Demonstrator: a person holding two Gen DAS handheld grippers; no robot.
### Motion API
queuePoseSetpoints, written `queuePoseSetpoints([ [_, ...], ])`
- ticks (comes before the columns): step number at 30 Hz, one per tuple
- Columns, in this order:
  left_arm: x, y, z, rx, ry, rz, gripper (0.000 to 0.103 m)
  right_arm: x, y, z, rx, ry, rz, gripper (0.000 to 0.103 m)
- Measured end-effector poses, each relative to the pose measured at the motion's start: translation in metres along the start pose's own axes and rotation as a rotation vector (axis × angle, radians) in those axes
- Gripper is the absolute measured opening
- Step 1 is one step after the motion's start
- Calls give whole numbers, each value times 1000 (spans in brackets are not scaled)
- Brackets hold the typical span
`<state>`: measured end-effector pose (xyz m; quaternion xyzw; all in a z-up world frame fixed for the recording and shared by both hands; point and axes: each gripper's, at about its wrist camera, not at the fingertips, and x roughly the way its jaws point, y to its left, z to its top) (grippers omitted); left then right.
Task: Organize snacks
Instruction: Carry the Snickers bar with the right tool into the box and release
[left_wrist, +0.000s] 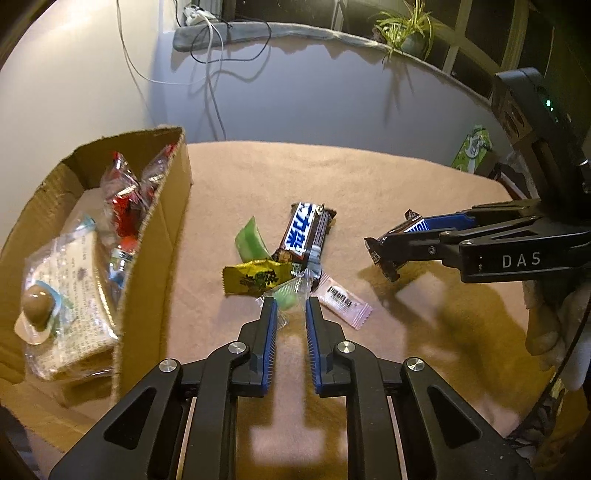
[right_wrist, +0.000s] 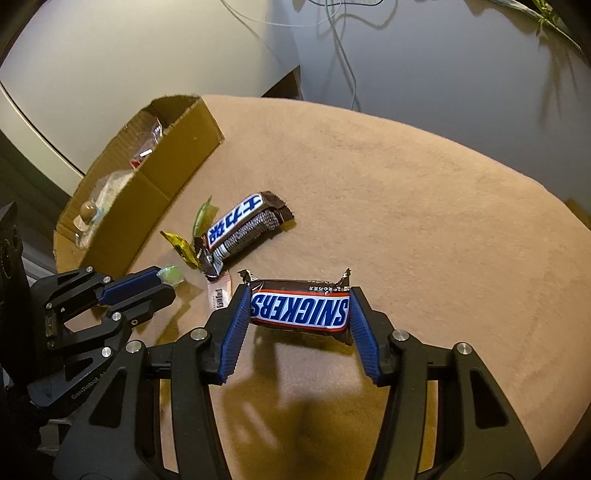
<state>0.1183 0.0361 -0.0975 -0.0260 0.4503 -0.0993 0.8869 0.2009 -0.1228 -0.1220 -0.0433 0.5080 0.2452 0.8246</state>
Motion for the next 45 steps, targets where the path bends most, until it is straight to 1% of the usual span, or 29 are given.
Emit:
queuePoseSetpoints([
  [5, -18, 3, 5, 1, -40, -2, 14, -15, 5, 4, 0, -33, 16, 55],
  [9, -31, 9, 10, -3, -67, 2, 14, -26, 17, 10, -14, -53, 30, 55],
  [14, -52, 29, 10, -28, -104, 19, 14, -38, 40, 21, -46, -72, 49, 55],
  [20, -69, 60, 8, -74, -132, 56, 14, -43, 72, 35, -86, -82, 74, 55],
  [27, -87, 94, 1, -109, -145, 96, 14, -34, 111, 51, -130, -77, 103, 55],
  [34, -98, 123, -6, -138, -153, 125, 14, -22, 140, 63, -160, -67, 127, 55],
  [39, -100, 143, -9, -166, -152, 134, 14, -12, 158, 69, -183, -54, 137, 55],
  [45, -98, 154, -12, -186, -147, 131, 14, 0, 176, 75, -202, -36, 144, 55],
])
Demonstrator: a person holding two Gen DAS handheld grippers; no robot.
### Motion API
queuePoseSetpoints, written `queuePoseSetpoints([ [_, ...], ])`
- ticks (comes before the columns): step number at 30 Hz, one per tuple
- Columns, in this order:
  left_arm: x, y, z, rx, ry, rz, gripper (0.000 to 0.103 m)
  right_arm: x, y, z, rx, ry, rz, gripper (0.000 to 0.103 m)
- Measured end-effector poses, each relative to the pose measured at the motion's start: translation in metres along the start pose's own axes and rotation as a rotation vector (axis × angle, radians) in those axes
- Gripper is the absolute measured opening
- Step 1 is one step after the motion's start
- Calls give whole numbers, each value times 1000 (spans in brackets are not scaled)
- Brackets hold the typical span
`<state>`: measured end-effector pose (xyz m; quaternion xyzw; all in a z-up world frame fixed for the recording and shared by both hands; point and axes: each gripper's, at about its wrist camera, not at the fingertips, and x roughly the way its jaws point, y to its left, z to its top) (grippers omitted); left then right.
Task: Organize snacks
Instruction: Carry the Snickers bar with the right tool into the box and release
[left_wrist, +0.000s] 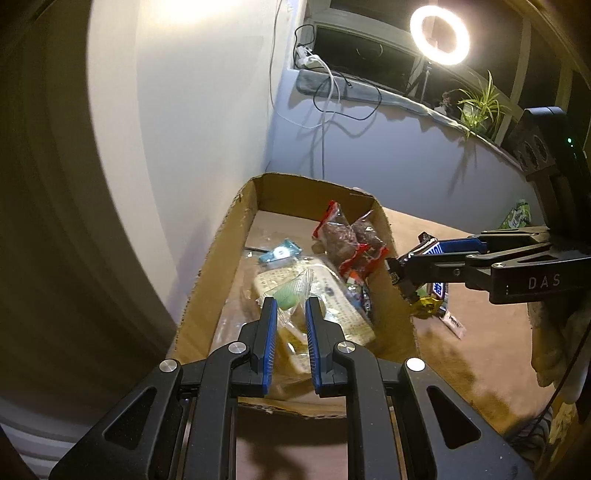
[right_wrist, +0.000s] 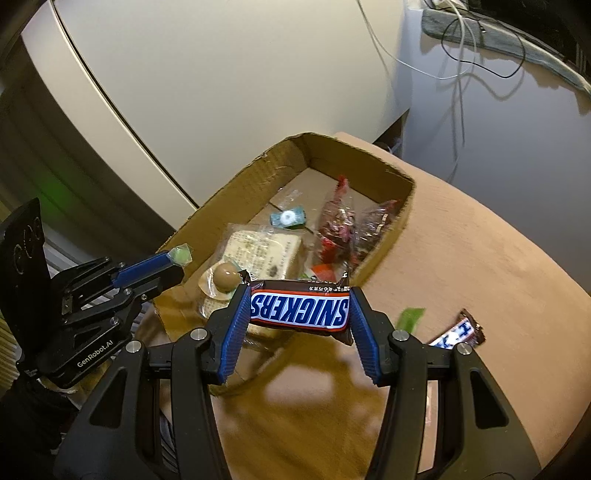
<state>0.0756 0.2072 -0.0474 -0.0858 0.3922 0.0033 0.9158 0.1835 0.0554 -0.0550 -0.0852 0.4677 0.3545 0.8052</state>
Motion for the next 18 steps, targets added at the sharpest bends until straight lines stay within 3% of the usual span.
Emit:
queuePoseSetpoints([
  [13, 4, 9, 0, -14, 7, 3, 17, 16, 10, 13, -11, 18, 20, 56],
  [17, 4, 7, 0, -15, 8, 12, 33, 15, 9, 15, -10, 10, 16, 58],
  [18, 3, 7, 0, -18, 8, 13, 38, 15, 8, 15, -8, 7, 15, 62],
])
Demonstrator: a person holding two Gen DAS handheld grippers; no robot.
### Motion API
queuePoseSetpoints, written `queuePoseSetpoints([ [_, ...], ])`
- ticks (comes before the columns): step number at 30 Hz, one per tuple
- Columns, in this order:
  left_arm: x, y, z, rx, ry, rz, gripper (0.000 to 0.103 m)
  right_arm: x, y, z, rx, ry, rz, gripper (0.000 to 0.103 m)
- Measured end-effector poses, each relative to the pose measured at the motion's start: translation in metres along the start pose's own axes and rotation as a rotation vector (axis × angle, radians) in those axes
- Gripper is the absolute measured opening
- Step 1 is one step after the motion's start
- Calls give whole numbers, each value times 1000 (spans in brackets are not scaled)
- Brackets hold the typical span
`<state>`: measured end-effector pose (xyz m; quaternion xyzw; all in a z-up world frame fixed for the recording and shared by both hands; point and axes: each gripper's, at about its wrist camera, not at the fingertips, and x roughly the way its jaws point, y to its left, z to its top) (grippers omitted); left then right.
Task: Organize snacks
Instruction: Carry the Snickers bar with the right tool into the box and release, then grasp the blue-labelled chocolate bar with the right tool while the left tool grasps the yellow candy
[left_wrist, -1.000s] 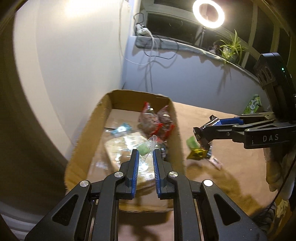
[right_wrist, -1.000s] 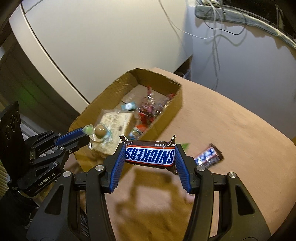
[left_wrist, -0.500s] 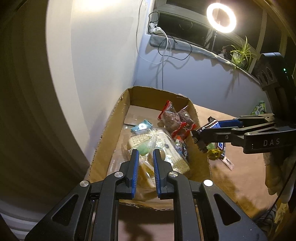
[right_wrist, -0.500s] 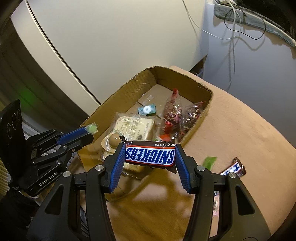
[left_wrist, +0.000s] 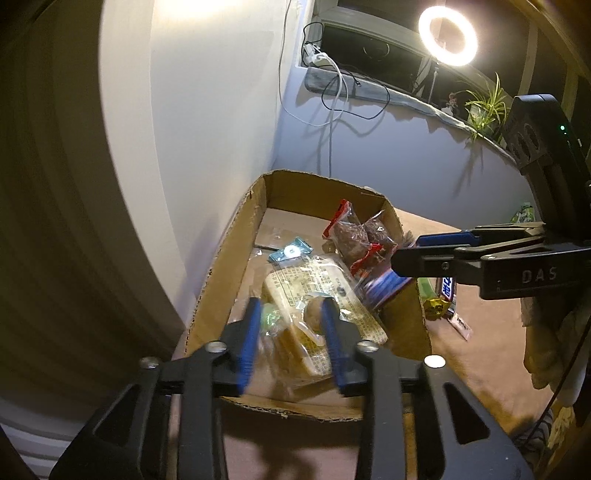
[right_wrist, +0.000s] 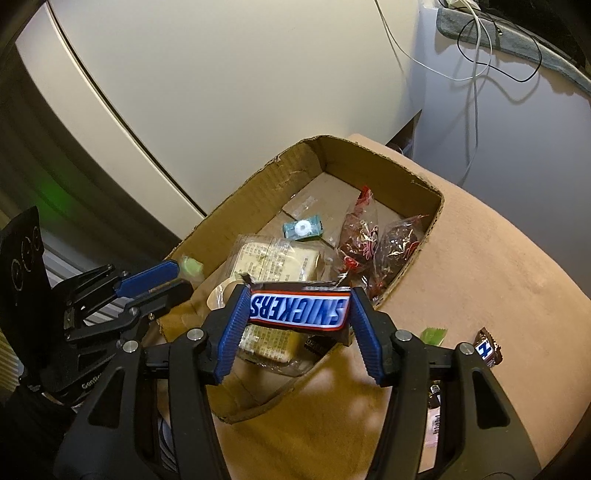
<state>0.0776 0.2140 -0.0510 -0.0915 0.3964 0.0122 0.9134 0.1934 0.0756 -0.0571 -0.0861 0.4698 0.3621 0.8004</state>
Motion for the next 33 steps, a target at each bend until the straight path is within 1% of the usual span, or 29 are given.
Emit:
queuePoseSetpoints([
  [2, 0, 0, 0, -2, -2, 1, 41, -2, -2, 1, 4, -6, 4, 71],
  [4, 0, 0, 1, -6, -1, 3, 49, -6, -4, 1, 9, -19, 2, 75],
  [6, 0, -1, 1, -8, -3, 3, 49, -8, -5, 2, 13, -27, -1, 79],
  [8, 0, -2, 1, -5, -4, 2, 50, -11, -7, 2, 19, -31, -2, 82],
  [18, -4, -21, 0, 26, -9, -23, 50, -25, -25, -8, 41, -35, -21, 82],
  [25, -5, -49, -1, 63, -7, -63, 49, -46, -54, -24, 86, -46, -60, 82],
  [33, 1, -88, -5, 113, 14, -109, 49, -61, -91, -48, 139, -29, -107, 82],
])
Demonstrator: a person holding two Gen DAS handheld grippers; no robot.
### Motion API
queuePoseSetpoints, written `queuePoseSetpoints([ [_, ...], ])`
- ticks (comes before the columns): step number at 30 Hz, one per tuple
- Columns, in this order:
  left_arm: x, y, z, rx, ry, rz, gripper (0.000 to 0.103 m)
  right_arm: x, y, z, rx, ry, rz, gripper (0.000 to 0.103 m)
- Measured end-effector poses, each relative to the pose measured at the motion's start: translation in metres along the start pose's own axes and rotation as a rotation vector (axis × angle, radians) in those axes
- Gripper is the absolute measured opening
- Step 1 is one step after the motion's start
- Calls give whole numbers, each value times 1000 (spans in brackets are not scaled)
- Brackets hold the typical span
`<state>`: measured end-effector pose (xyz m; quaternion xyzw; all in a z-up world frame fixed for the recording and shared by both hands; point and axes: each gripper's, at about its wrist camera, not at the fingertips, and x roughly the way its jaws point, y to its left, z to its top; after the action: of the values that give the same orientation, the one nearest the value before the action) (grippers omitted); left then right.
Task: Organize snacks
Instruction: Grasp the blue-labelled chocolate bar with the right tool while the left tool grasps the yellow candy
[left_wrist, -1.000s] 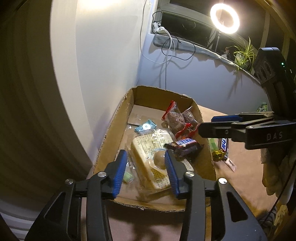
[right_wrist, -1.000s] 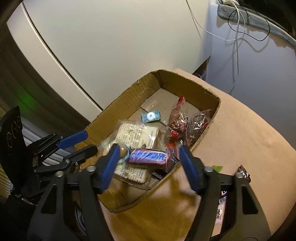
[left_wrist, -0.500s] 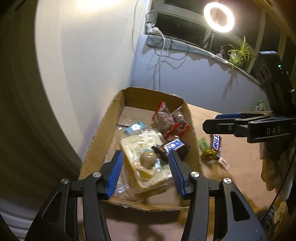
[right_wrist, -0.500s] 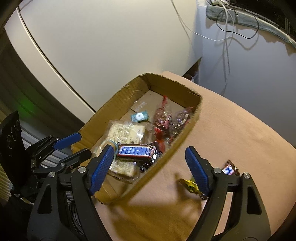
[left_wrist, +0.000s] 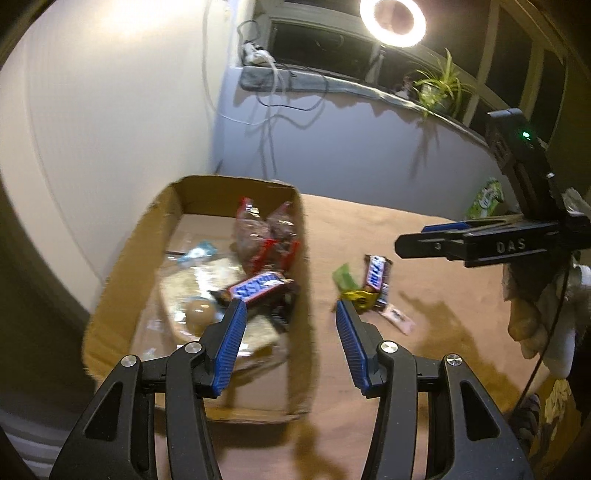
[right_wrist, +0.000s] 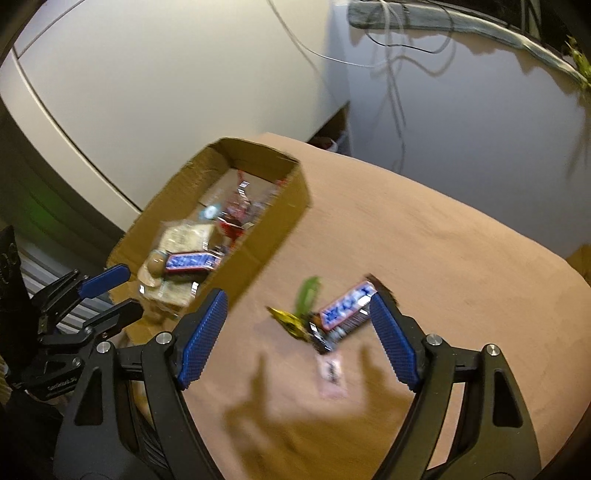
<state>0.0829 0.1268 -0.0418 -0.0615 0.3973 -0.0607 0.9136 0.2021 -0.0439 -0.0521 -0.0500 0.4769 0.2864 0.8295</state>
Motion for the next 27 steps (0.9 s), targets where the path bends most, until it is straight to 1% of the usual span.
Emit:
queuePoseSetpoints([
  [4, 9, -24, -2, 36, 21, -29, 49, 2, -21, -7, 59, 21, -1, 82],
  [9, 20, -44, -3, 70, 40, -53, 49, 13, -43, -14, 159, 57, 34, 82],
  [13, 30, -59, -4, 99, 60, -67, 49, 26, -47, -16, 198, 80, 39, 82],
  [17, 40, -65, -5, 106, 75, -77, 49, 41, -52, -15, 242, 102, 54, 81],
  [19, 45, -67, -5, 104, 86, -79, 49, 48, -55, -15, 262, 110, 53, 78],
  [21, 49, -68, -4, 103, 92, -83, 49, 55, -58, -15, 283, 123, 52, 71],
  [23, 52, -69, -4, 98, 95, -86, 49, 61, -62, -14, 302, 134, 45, 66],
  [27, 61, -72, -5, 93, 106, -92, 49, 71, -64, -11, 312, 153, 33, 64],
])
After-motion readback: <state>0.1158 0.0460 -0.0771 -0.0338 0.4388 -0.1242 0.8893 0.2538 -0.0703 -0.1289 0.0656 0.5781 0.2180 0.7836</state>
